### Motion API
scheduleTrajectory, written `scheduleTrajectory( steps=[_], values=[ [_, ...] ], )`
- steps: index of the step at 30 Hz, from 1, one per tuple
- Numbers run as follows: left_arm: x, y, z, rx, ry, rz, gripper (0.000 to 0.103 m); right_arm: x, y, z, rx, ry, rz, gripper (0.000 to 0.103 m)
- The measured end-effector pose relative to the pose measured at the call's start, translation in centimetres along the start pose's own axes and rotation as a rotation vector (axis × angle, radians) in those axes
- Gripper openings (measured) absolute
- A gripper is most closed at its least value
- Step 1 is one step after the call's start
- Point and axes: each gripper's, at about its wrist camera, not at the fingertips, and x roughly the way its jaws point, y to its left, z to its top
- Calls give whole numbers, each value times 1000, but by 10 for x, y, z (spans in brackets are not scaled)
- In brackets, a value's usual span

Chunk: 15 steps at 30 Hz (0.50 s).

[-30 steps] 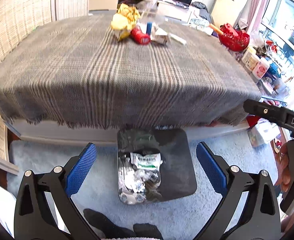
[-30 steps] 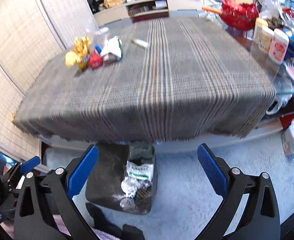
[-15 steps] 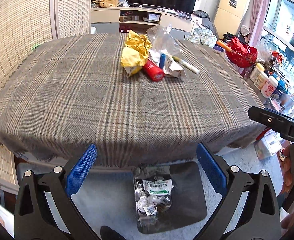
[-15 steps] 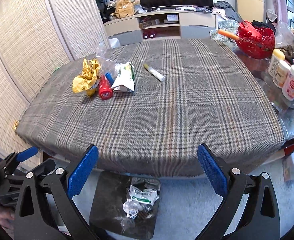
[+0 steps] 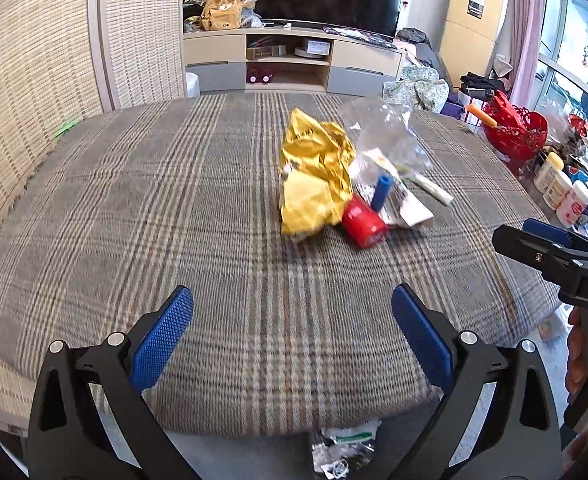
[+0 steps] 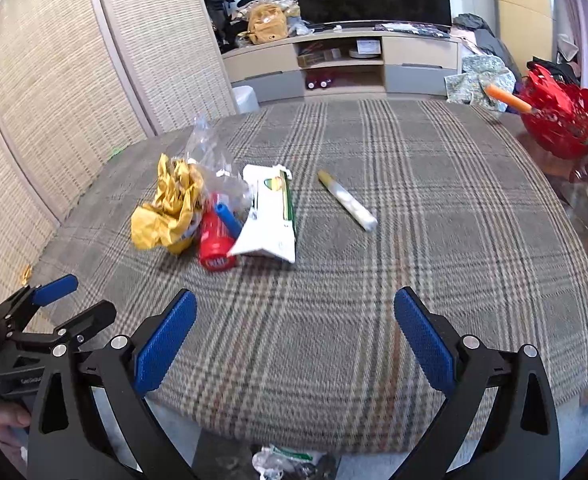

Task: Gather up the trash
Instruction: 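Move both tools back to the trash pile on the table, then grasp the yellow crumpled paper with the left tool while the right tool grasps a clear bag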

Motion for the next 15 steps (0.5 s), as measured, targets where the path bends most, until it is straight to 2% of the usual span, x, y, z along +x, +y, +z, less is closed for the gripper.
scheduleTrajectory(
  steps=[3,9,15],
  values=[
    [7,-1,13,11,-10,2,93,6,6,18,-14,-20,20,89],
    [25,-4,37,27,-7,-6,89,13,27,49,-74,-60,66,83],
    [47,-6,46,60,32,-12,84,29,39,63,-80,-46,112,77]
  ],
)
